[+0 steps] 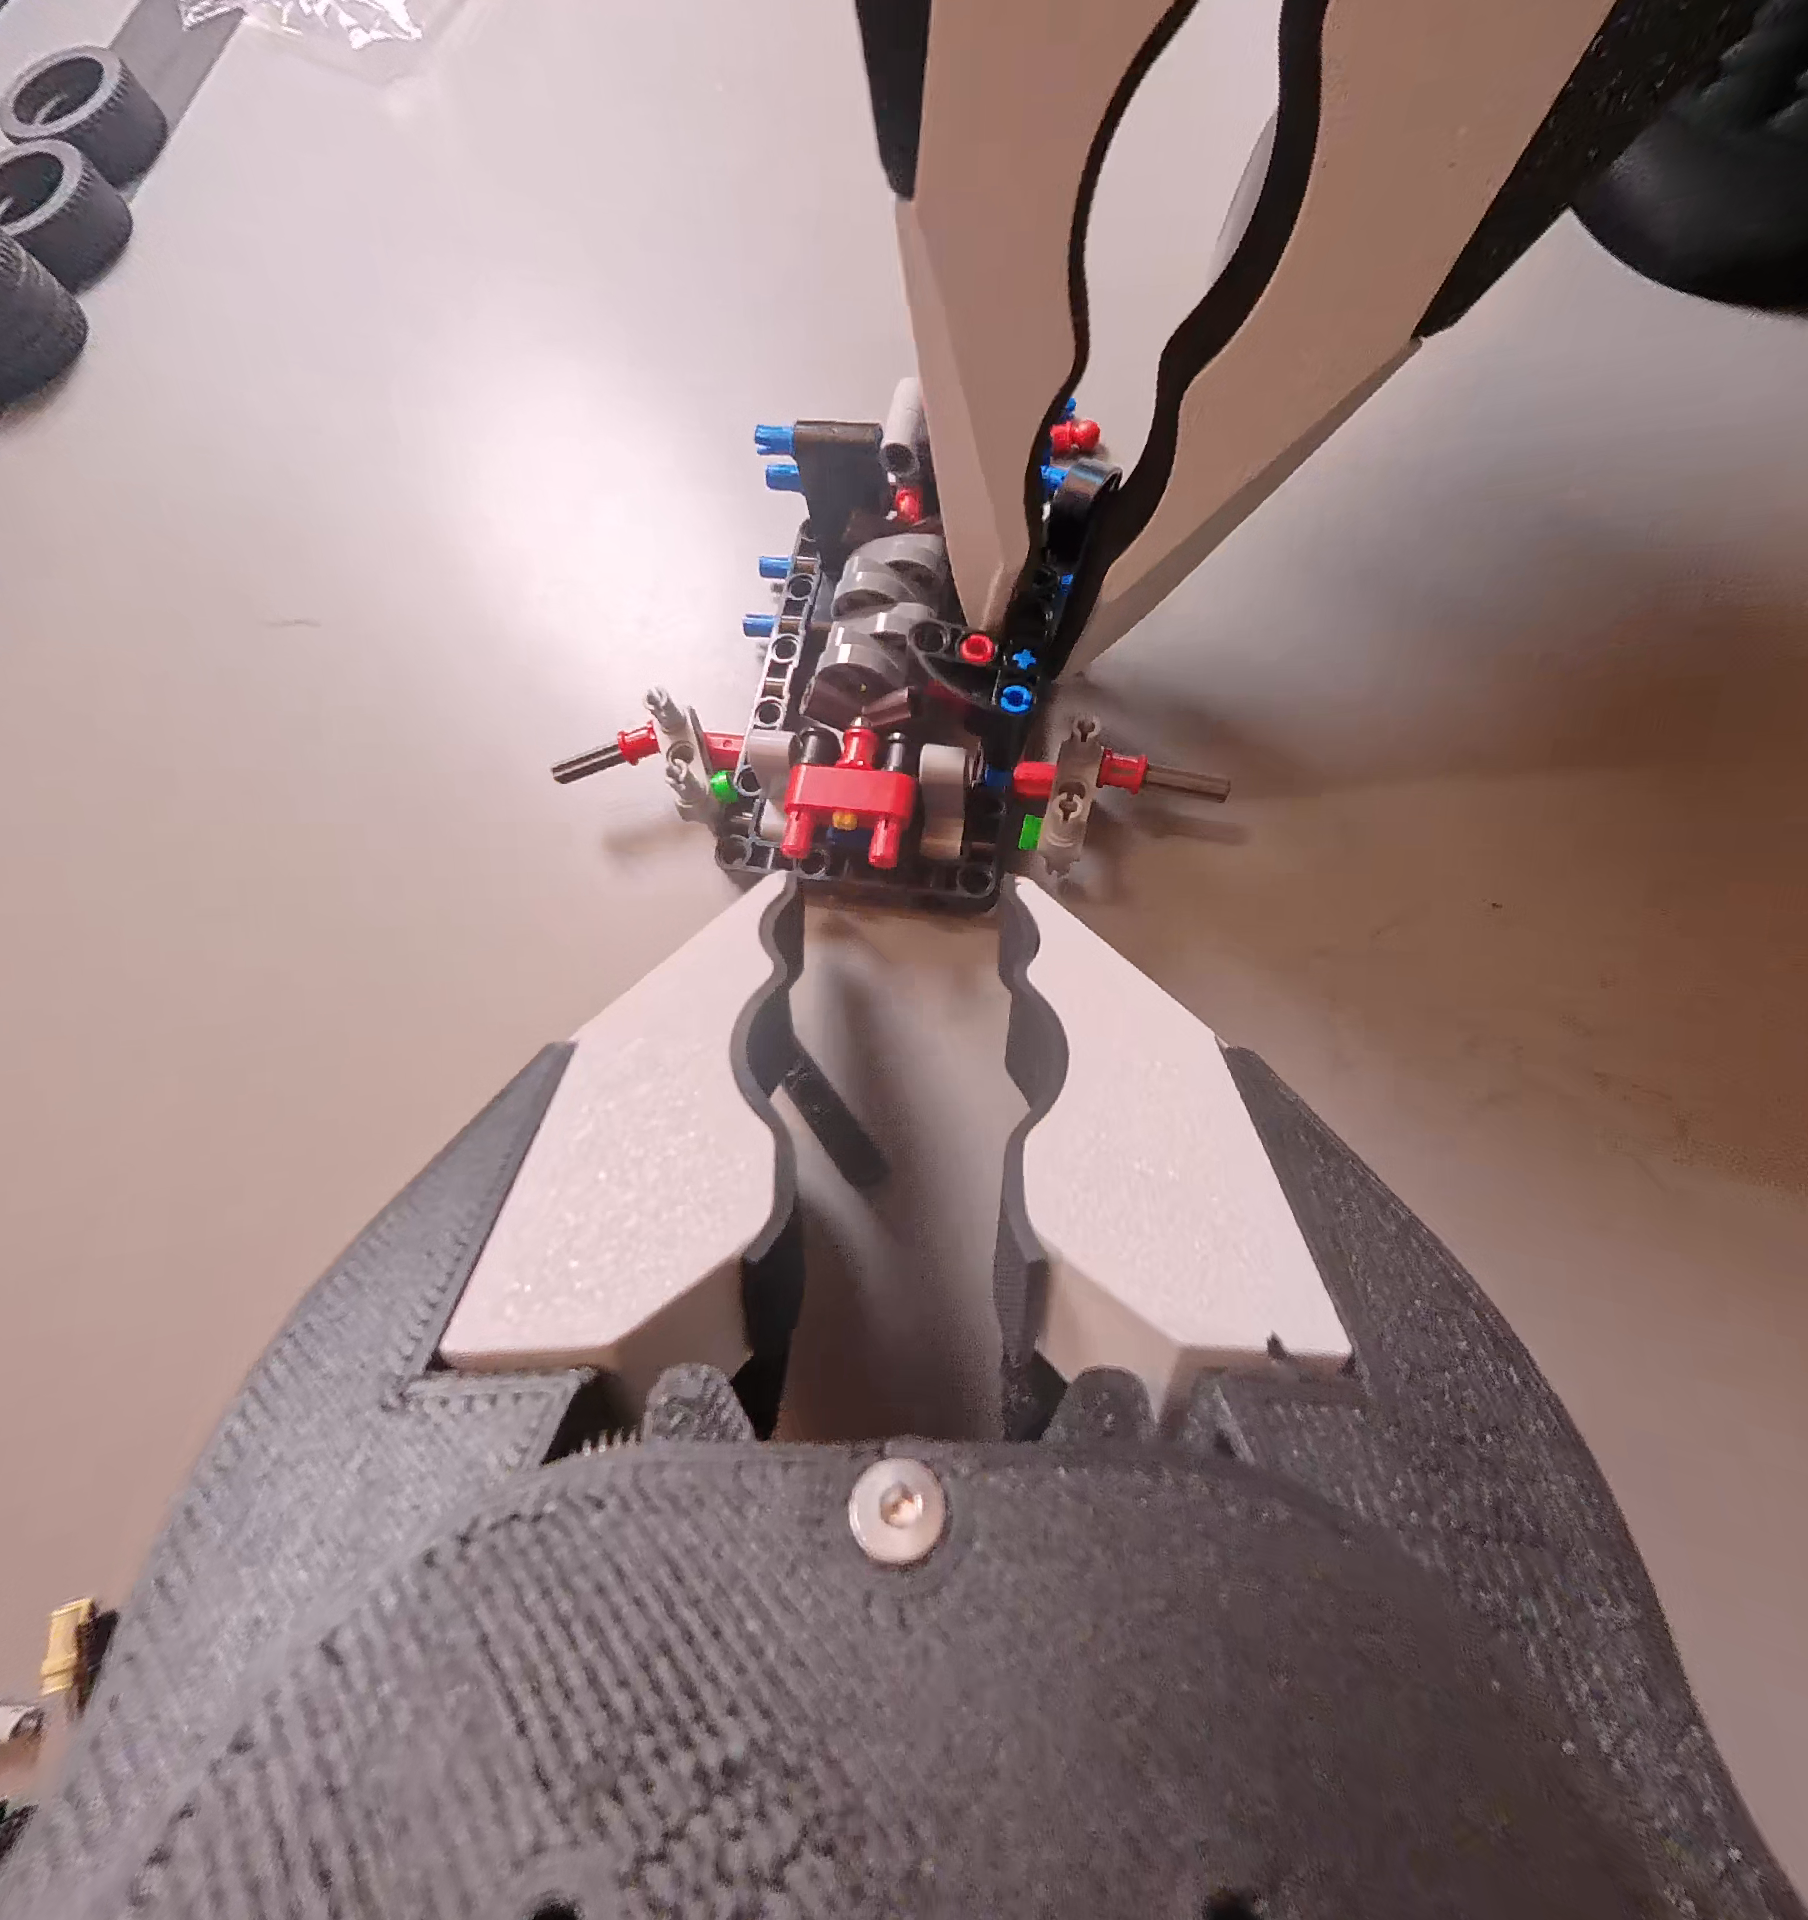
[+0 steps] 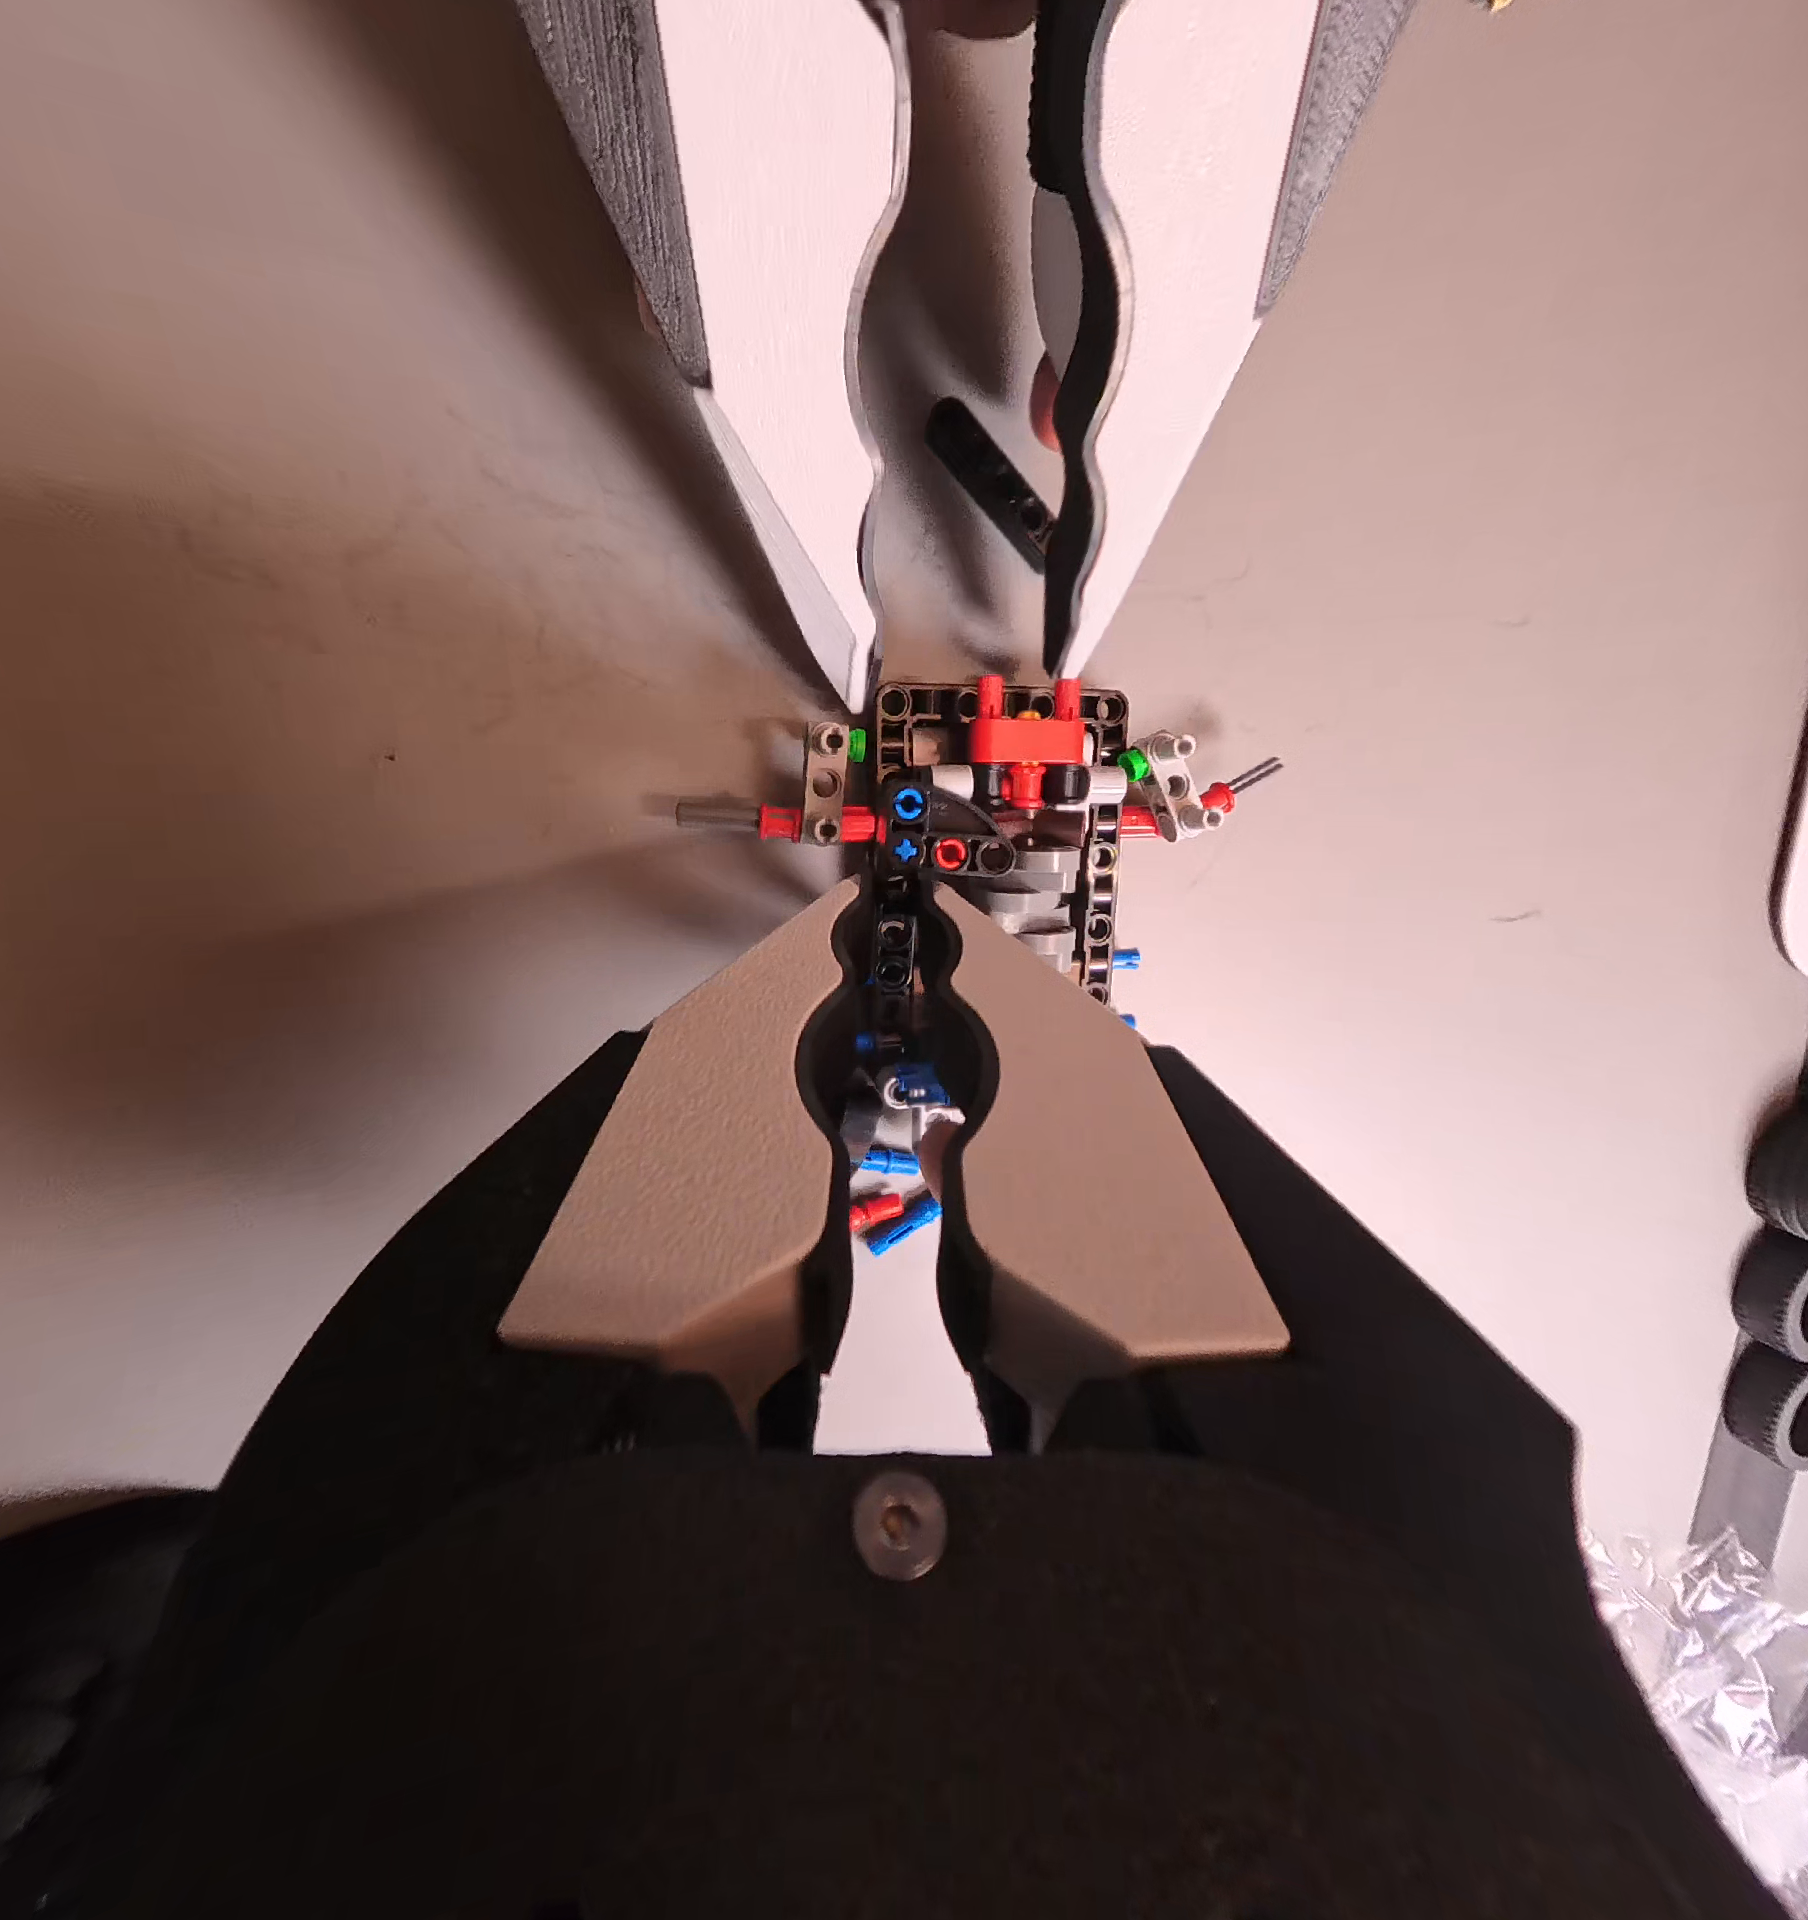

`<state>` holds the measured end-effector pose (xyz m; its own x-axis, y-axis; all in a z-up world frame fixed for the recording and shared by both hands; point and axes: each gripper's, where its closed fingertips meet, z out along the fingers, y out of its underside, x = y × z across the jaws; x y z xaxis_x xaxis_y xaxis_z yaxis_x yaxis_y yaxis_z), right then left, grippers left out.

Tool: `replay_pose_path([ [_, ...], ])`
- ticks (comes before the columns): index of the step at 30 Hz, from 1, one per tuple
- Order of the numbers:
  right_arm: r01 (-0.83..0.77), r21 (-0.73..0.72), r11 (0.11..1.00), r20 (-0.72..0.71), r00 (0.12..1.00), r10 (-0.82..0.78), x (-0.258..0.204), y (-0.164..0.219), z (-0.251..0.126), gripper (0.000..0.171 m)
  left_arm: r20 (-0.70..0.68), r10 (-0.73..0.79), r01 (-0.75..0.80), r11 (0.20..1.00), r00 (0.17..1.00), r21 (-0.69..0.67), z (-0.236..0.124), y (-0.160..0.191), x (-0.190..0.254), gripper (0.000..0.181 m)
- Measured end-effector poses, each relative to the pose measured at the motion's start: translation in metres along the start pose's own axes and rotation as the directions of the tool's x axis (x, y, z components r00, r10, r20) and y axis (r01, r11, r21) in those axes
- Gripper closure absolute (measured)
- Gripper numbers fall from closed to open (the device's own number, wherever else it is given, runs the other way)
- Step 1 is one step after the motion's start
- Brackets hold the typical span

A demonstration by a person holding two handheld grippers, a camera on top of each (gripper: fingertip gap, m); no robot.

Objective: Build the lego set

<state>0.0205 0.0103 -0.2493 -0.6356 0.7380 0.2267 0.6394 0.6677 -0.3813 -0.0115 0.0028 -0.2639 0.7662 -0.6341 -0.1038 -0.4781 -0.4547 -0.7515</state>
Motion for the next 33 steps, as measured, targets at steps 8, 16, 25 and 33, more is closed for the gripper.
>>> replay_pose_path([
  [8,0.017,-0.11,0.994,0.011,1.0,-0.016,-0.002,0.004,0.005,0.168,0.012,0.033,-0.033,0.999,0.999,-0.014,0.003,0.0,0.006,0.155],
  [16,-0.012,-0.143,0.99,-0.025,1.0,0.009,0.0,0.004,0.005,0.168,0.011,0.025,-0.025,1.0,1.0,0.01,-0.003,-0.004,0.004,0.157],
  [25,-0.014,-0.147,0.989,0.008,1.0,0.016,0.001,0.004,0.005,0.168,-0.106,0.047,-0.036,0.994,0.993,0.102,-0.002,-0.023,0.006,0.158],
  [33,0.03,-0.178,0.984,0.034,0.999,-0.024,0.006,0.009,0.004,0.167,-0.159,0.076,-0.059,0.993,0.984,0.106,0.001,-0.026,0.006,0.159],
])
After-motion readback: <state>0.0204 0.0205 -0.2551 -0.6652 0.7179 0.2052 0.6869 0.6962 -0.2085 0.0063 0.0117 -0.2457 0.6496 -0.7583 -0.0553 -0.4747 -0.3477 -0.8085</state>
